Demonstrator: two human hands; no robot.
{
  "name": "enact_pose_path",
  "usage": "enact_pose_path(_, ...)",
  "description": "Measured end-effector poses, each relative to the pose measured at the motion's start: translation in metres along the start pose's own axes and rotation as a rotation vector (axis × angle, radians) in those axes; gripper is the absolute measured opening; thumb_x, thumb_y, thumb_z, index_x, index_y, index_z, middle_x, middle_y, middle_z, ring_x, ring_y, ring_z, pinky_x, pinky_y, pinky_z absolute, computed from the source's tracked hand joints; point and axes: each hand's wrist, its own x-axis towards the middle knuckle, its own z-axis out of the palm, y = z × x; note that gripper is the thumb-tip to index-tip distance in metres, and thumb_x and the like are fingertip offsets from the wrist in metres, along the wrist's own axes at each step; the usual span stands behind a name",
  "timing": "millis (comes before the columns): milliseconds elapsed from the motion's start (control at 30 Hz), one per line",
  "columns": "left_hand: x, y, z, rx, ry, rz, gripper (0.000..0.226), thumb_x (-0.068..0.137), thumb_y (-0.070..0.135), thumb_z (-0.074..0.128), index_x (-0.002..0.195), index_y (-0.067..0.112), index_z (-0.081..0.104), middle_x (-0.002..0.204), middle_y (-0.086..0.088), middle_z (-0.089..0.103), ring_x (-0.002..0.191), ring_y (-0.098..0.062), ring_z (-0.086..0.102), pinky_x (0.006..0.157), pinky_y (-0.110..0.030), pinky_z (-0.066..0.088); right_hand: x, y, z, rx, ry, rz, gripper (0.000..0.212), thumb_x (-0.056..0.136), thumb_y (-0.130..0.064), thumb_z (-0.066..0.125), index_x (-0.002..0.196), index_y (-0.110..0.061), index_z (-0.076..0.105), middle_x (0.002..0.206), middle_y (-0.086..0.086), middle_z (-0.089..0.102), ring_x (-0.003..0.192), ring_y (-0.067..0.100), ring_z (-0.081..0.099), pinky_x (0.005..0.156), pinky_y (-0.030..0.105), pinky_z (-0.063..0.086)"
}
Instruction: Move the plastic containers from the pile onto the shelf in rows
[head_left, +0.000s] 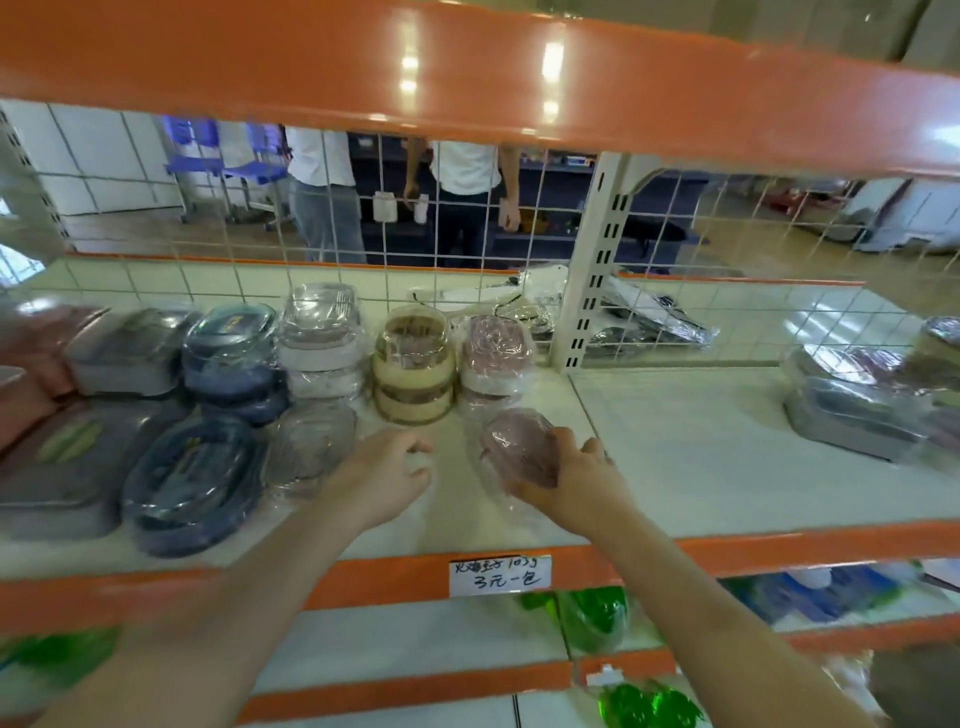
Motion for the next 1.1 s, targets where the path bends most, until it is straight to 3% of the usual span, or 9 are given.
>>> enact_pose_path(133,-0.009,0.000,0.018,0.061,0.017,-0.065,0.030,0.093,0.024,0.052,0.122,0.018,0.060,0.129,0.001,0.057,0.116,-0.017,0.054,0.093,-0.026,0.043,-0.001,-0.007,-0.006,-0.030,-0.105,-0.085,0.092,0.069,-0.073,0.061,0.139,-0.021,0.031,0.123,0.007,0.051,0.110,0.026,0.055,0.088,0.034,0.048)
enact_pose_path(233,-0.018,0.005,0.028,0.200,-0.002,-0.082,0.026,0.094,0.031,0.048,0.112,0.021,0.064,0.119,-0.002,0.059,0.110,-0.022,0.057,0.086,-0.029,0.046,-0.004,-0.008,-0.004,-0.115,-0.013,-0.149,0.087,0.072,-0.077,0.053,0.136,-0.021,0.039,0.120,0.004,0.052,0.112,0.023,0.050,0.089,0.035,0.048)
enact_pose_path(333,-0.025,0.007,0.032,0.290,-0.008,-0.052,0.029,0.095,0.037,0.045,0.108,0.018,0.064,0.116,-0.004,0.057,0.108,-0.023,0.057,0.087,-0.031,0.047,-0.003,-0.008,0.001,-0.070,0.053,-0.215,0.084,0.076,-0.069,0.056,0.138,-0.015,0.038,0.125,0.006,0.045,0.117,0.025,0.043,0.093,0.036,0.044)
enact_pose_path(600,-0.026,0.008,0.035,0.315,0.006,-0.035,0.028,0.095,0.027,0.045,0.114,0.017,0.064,0.125,-0.002,0.057,0.114,-0.023,0.055,0.088,-0.029,0.042,-0.004,-0.010,0.005,0.038,0.052,-0.217,0.070,0.079,-0.061,0.059,0.133,-0.019,0.042,0.120,0.006,0.046,0.111,0.024,0.050,0.086,0.035,0.047)
enact_pose_path(733,-0.026,0.004,0.034,0.336,-0.041,-0.013,0.025,0.093,0.026,0.045,0.107,0.015,0.063,0.121,-0.002,0.058,0.111,-0.023,0.056,0.081,-0.026,0.042,-0.005,-0.010,0.007,0.057,0.054,-0.210,0.068,0.081,-0.058,0.061,0.135,-0.021,0.042,0.122,0.004,0.047,0.112,0.024,0.050,0.086,0.035,0.047)
enact_pose_path(800,-0.027,0.002,0.033,0.360,-0.070,0.009,0.023,0.094,0.026,0.044,0.103,0.013,0.061,0.119,-0.003,0.058,0.111,-0.023,0.056,0.077,-0.026,0.039,-0.006,-0.010,0.004,0.055,0.046,-0.201,0.067,0.082,-0.054,0.062,0.137,-0.023,0.041,0.125,0.004,0.047,0.114,0.024,0.050,0.088,0.036,0.047)
enact_pose_path(1000,-0.030,0.007,0.028,0.435,-0.144,0.020,0.024,0.090,0.028,0.047,0.105,0.014,0.058,0.118,-0.005,0.056,0.111,-0.027,0.056,0.083,-0.032,0.044,-0.012,-0.011,0.004,0.058,0.017,-0.151,0.075,0.084,-0.048,0.063,0.146,-0.026,0.027,0.131,0.005,0.047,0.120,0.025,0.046,0.094,0.038,0.045)
enact_pose_path(1100,-0.038,0.002,0.026,0.394,-0.097,0.077,0.034,0.086,0.031,0.040,0.108,0.015,0.061,0.118,-0.003,0.057,0.117,-0.024,0.051,0.096,-0.031,0.041,-0.021,-0.017,0.010,0.075,0.011,-0.120,0.079,0.086,-0.046,0.061,0.148,-0.026,0.017,0.135,0.007,0.040,0.125,0.028,0.040,0.098,0.039,0.041)
